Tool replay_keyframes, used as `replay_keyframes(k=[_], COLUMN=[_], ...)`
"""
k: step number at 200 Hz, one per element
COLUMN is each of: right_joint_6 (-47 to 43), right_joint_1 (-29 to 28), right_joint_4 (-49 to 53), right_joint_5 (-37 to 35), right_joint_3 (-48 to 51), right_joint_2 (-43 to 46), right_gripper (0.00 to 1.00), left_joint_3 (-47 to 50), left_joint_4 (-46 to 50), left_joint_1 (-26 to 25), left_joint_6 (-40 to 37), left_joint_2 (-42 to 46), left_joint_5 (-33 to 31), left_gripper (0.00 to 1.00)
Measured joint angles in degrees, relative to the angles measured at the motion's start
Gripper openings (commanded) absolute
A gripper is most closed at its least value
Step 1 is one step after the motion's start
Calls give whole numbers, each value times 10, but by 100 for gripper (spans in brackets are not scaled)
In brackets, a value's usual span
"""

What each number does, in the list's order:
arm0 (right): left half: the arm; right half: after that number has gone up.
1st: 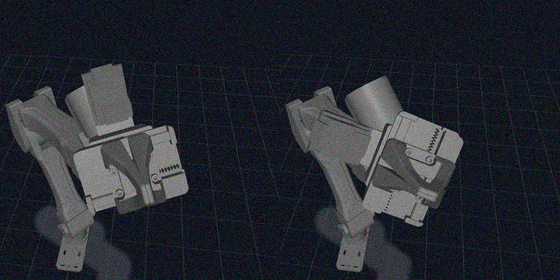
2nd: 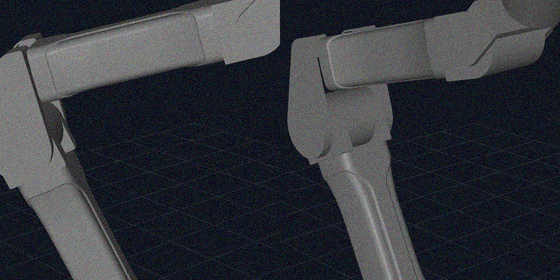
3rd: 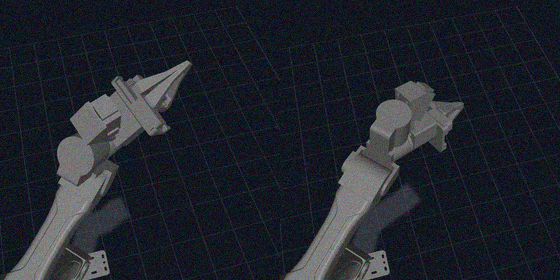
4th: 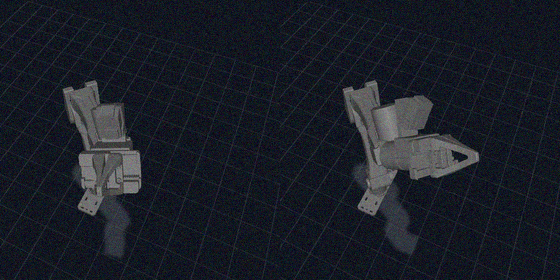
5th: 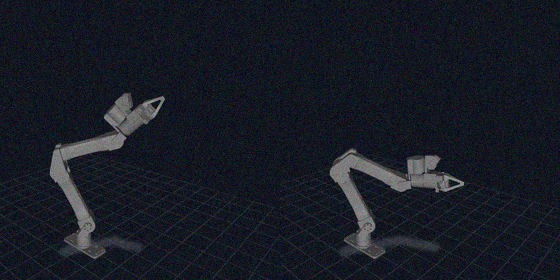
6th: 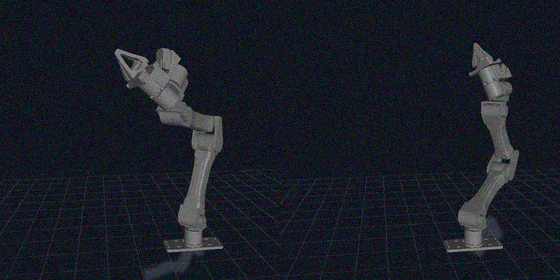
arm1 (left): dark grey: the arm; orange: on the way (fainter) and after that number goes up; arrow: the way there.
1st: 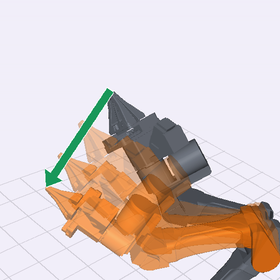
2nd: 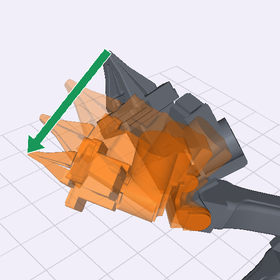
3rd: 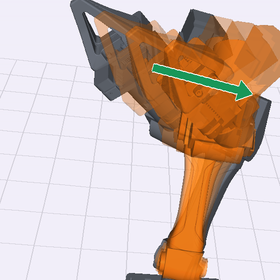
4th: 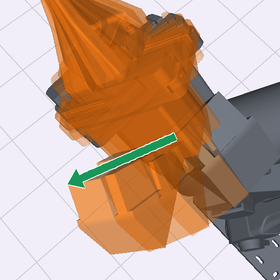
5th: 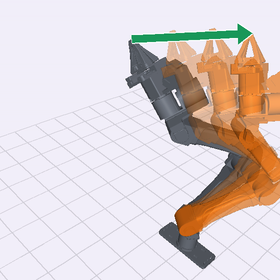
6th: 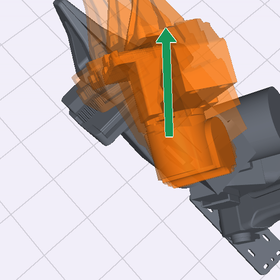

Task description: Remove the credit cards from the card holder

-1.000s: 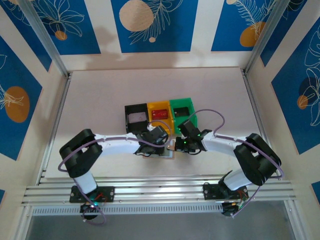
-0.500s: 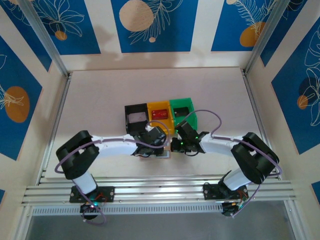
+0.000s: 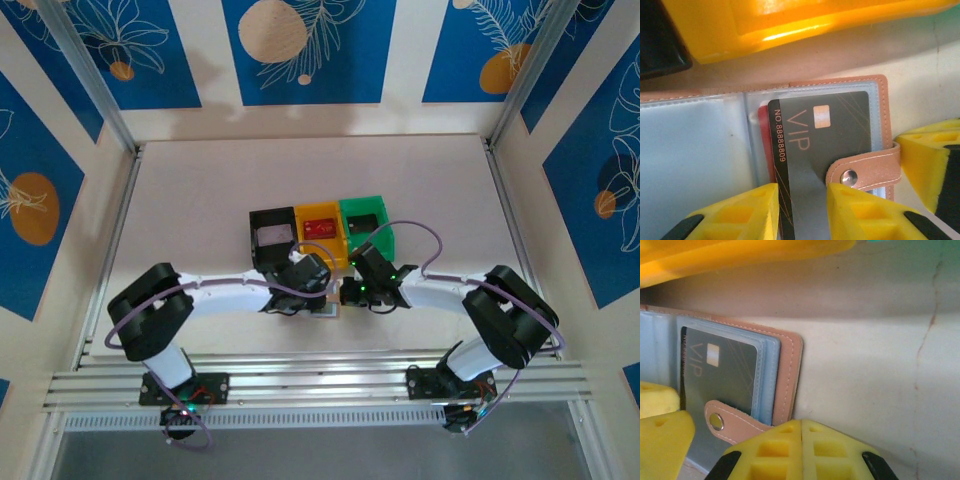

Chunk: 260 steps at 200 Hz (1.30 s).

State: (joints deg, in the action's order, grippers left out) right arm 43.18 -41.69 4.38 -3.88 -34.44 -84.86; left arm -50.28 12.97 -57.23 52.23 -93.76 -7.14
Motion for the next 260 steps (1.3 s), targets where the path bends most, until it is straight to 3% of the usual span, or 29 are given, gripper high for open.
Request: replay_keyframes(k=[143,260], right_joint_6=[0,0], right_joint_1=[4,14], right_joint_4=[-15,-40], right_joint_5=[39,63], right_joint_3=[-13,-42], right_joint_2=[32,-26], right_gripper=[4,4], left_joint_3=[24,40], left_joint_4=[-23,-23], left_joint_1=[0,1], left_joint_6=[0,0], left_joint_2=[26,33], left_joint_5=[-7,-11], left_gripper=[25,26])
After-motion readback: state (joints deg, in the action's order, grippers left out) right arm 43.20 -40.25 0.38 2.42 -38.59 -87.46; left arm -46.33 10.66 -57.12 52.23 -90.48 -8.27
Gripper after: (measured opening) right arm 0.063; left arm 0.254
